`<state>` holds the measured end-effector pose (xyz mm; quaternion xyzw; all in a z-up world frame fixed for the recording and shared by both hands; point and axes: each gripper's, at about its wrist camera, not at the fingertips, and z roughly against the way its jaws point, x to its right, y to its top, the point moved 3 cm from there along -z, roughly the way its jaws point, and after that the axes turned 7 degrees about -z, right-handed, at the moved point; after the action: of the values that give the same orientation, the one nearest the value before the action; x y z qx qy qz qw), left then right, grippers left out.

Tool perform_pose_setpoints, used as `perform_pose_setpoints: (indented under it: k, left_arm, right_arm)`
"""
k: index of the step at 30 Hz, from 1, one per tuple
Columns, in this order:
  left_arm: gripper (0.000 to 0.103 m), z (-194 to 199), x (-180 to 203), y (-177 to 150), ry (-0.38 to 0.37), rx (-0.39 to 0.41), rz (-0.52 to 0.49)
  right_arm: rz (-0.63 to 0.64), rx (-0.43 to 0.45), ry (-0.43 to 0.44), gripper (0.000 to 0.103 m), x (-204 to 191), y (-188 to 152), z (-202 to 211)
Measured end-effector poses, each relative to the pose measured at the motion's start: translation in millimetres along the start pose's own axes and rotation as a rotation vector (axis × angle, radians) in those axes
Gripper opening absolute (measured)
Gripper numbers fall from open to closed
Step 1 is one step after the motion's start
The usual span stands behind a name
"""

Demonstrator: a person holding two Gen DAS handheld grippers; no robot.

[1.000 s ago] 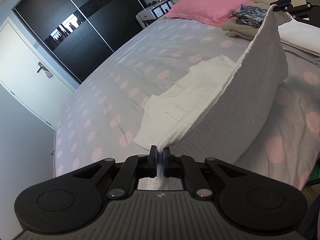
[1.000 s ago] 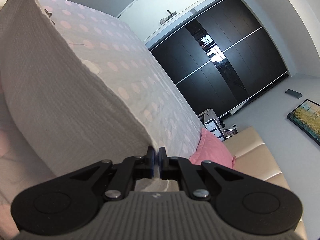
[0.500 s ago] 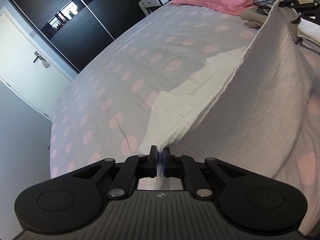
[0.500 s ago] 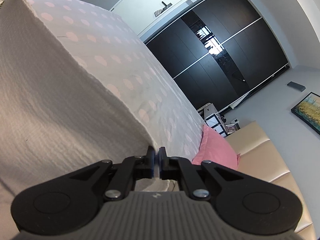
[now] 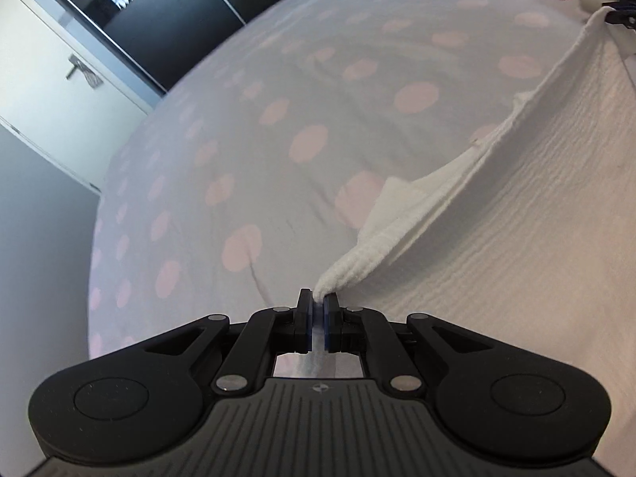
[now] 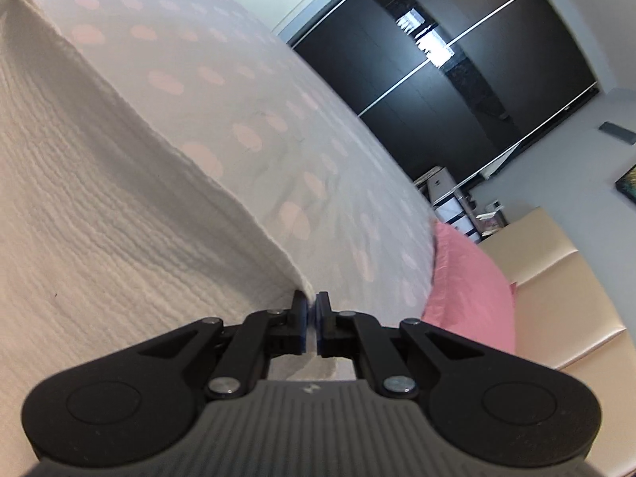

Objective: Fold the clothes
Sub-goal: 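Lift the hem with both grippers and fold it toward the collar, then lower the hem onto the shirt and open both grippers, then move both open grippers to the edge of the folded white shirt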

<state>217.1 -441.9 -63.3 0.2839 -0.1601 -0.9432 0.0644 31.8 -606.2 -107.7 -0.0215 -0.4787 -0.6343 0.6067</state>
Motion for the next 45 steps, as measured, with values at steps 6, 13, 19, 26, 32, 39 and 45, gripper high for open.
perform_pose_setpoints:
  k: [6,13,19,26,32,39,45]
  left_arm:
    - [0.003,-53.3,5.2,5.8,-0.015,-0.039,0.044]
    - [0.003,-81.8,7.9,13.6,0.006,-0.046,0.07]
    - [0.012,-91.3,8.4,10.4,0.009,-0.045,0.127]
    - [0.026,-71.9,-16.3,6.7,0.077,-0.019,0.219]
    - [0.029,-42.3,-34.8,-6.8,0.052,0.007,0.267]
    - [0.029,1.6,-30.1,-67.3,-0.05,0.031,0.332]
    - [0.032,45.5,-8.9,-131.4,-0.167,0.042,0.356]
  right_arm:
    - [0.01,-0.099,0.005,0.004,-24.1,-7.8,-61.5]
    - [-0.07,-0.169,0.043,0.004,-34.7,-8.2,-101.2]
    - [-0.149,-0.189,0.06,0.01,-39.0,-9.3,-120.8]
    - [-0.337,-0.23,0.049,0.032,-3.8,-10.5,-115.2]
    - [-0.53,-0.263,0.119,0.032,36.9,-26.9,-84.4]
    - [-0.673,-0.311,0.229,0.036,51.9,-69.4,-26.7]
    - [-0.774,-0.379,0.336,0.036,40.1,-119.5,31.5]
